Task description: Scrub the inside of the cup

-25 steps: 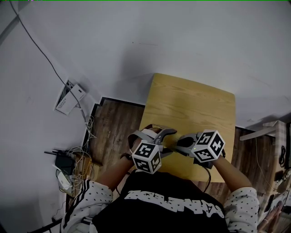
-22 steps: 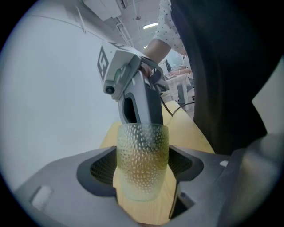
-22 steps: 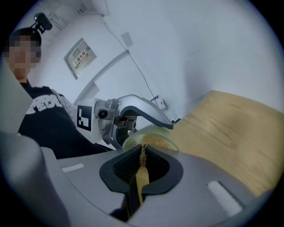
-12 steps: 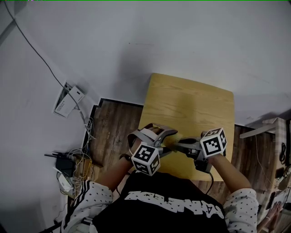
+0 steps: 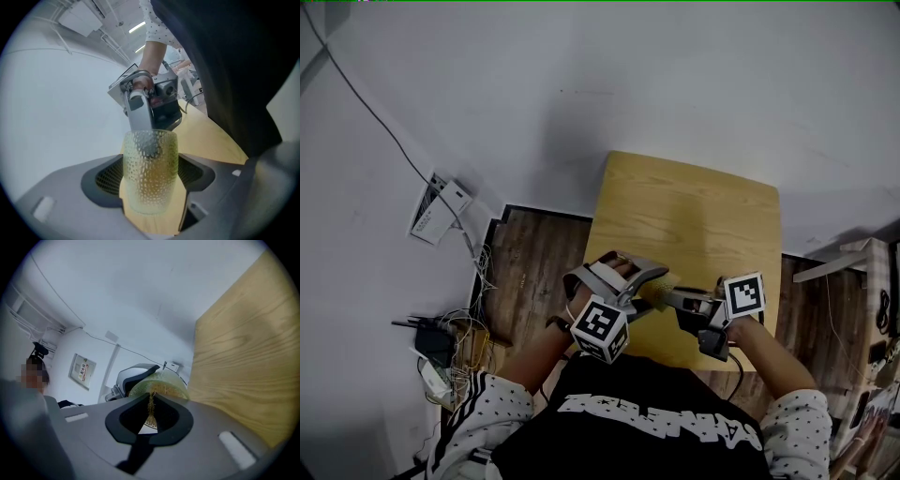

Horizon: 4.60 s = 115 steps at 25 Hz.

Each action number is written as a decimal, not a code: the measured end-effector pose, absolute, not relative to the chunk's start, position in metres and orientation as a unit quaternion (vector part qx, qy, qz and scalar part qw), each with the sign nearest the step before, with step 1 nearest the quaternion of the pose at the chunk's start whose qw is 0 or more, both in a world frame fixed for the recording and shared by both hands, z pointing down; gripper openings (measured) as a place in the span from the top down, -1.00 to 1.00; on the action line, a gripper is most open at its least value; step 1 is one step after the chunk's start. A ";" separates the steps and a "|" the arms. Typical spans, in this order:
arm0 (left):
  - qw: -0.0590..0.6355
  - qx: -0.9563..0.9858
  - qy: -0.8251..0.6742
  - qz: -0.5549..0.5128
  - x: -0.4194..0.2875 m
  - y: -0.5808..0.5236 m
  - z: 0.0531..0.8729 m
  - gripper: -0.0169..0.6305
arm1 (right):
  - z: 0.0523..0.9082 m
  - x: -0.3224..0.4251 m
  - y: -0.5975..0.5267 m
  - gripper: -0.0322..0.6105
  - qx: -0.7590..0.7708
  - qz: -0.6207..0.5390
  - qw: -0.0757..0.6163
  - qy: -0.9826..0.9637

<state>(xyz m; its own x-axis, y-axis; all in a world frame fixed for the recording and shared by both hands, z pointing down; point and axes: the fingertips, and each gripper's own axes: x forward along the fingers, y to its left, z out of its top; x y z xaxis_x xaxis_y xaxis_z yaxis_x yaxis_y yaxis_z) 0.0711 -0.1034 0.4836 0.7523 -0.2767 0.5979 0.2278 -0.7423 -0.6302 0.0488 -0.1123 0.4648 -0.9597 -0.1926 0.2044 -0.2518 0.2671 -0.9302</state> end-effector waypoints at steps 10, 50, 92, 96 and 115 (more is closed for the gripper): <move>0.361 -0.866 0.010 -0.346 0.078 -0.097 0.487 -0.15 | 0.466 0.055 -0.107 0.82 0.153 0.577 0.014 -0.802; 0.081 -0.966 0.055 -0.239 0.162 -0.134 0.538 -0.15 | 0.433 0.212 -0.064 0.82 0.403 0.464 -0.079 -0.785; -0.042 -0.974 0.104 -0.198 0.154 -0.161 0.602 -0.15 | 0.431 0.224 -0.094 0.81 0.507 0.412 -0.099 -0.750; -0.047 -0.973 0.109 -0.200 0.150 -0.162 0.606 -0.15 | 0.431 0.223 -0.092 0.81 0.510 0.411 -0.098 -0.749; -0.072 -0.980 0.110 -0.150 0.143 -0.158 0.572 -0.21 | 0.426 0.226 -0.090 0.82 0.518 0.392 -0.102 -0.754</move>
